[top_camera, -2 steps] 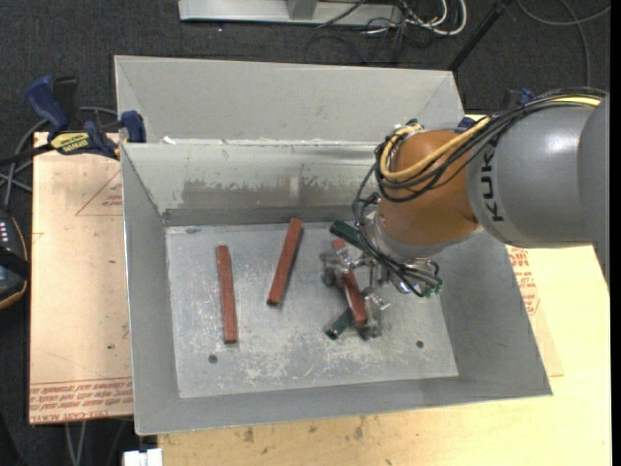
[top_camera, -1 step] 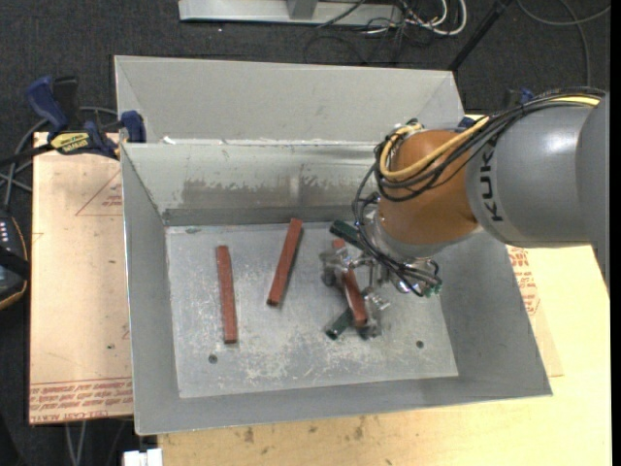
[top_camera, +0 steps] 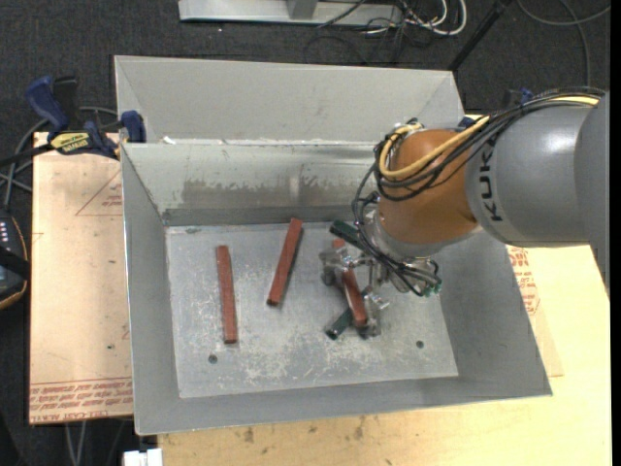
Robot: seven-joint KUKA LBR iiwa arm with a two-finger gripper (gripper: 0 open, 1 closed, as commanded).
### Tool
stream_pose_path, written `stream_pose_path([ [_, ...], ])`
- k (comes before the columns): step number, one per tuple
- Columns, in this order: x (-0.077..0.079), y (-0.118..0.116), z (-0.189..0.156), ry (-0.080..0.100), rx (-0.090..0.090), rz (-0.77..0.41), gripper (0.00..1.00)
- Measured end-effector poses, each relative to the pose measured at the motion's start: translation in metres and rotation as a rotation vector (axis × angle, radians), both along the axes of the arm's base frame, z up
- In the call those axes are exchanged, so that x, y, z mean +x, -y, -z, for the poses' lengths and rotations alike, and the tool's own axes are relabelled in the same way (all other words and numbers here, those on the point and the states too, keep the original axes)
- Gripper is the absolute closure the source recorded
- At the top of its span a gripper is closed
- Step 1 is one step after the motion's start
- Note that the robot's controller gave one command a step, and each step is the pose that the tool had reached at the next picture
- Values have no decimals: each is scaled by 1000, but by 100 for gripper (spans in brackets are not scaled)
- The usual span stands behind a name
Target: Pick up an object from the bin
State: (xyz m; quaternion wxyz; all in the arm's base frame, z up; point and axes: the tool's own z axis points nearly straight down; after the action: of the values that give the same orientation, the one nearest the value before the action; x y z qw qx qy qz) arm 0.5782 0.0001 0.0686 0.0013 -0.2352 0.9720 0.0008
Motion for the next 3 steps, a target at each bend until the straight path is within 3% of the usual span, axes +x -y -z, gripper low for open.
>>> stream_pose_path([
  [1, 1, 0, 0, 0, 0, 3, 0],
  [2, 1, 0, -1, 1, 0, 3, 100],
  [3, 2, -1, -3, 0, 0, 6, 100],
])
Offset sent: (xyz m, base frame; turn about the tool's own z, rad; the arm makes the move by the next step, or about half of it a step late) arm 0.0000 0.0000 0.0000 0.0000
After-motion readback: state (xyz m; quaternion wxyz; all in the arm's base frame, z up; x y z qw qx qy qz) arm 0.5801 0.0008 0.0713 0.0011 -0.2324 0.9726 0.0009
